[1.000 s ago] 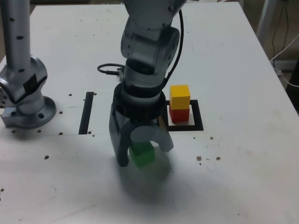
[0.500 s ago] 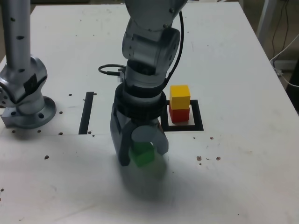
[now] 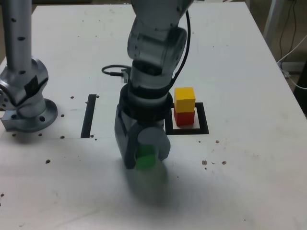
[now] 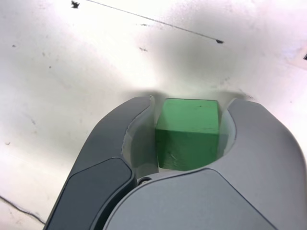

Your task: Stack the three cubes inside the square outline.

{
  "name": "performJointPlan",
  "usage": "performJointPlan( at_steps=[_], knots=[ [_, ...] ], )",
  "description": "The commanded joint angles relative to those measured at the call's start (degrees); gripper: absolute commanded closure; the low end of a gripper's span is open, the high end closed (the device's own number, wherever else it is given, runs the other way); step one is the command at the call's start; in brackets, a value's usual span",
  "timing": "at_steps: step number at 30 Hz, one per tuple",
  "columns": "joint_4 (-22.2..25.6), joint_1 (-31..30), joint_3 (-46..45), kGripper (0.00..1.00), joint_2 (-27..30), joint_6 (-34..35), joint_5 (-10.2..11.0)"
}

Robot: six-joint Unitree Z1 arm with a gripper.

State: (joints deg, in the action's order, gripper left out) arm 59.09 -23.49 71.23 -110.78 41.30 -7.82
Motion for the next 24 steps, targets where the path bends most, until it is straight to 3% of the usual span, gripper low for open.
performJointPlan(
  at_steps=[1, 11, 18, 24],
  knots=[
    [1.73, 0.11, 1.26, 0.58, 1.08, -0.20, 0.04],
    [11.12, 1.30, 6.64, 0.58, 7.04, -4.76, 2.54],
    [19.81, 6.65, 14.54, 0.58, 9.04, -19.15, 6.61],
    [22.03, 13.49, 19.40, 0.58, 7.65, -32.81, 9.14]
  ],
)
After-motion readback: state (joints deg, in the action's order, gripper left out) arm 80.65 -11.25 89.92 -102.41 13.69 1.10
